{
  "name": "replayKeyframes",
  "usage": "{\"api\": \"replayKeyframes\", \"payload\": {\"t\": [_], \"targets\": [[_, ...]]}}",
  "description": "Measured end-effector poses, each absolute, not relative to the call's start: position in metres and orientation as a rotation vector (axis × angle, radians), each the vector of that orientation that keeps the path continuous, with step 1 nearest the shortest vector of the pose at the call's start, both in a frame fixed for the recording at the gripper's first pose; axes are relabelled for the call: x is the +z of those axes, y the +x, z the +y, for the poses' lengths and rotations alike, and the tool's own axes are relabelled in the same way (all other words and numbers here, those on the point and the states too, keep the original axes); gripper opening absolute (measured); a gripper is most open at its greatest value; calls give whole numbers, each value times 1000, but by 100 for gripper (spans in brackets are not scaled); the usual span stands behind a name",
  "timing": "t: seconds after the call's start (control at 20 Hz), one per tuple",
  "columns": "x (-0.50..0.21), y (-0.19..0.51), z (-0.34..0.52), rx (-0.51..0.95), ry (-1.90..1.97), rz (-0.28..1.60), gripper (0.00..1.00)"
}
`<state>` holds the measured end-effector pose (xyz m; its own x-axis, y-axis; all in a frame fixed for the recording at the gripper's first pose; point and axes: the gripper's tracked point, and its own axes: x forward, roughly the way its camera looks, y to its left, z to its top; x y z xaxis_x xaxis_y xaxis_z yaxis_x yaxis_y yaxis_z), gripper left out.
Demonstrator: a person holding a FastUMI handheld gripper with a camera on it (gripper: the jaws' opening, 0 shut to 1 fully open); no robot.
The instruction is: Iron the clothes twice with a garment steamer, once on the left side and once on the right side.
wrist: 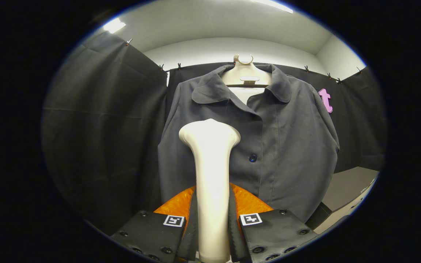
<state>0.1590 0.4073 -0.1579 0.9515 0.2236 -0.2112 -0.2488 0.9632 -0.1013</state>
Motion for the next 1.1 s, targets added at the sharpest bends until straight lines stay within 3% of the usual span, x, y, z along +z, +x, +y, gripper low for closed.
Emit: {"api": "replayKeyframes", "payload": {"t": [1.1], "targets": [[-309,81,386,265,-168,494,42]]}}
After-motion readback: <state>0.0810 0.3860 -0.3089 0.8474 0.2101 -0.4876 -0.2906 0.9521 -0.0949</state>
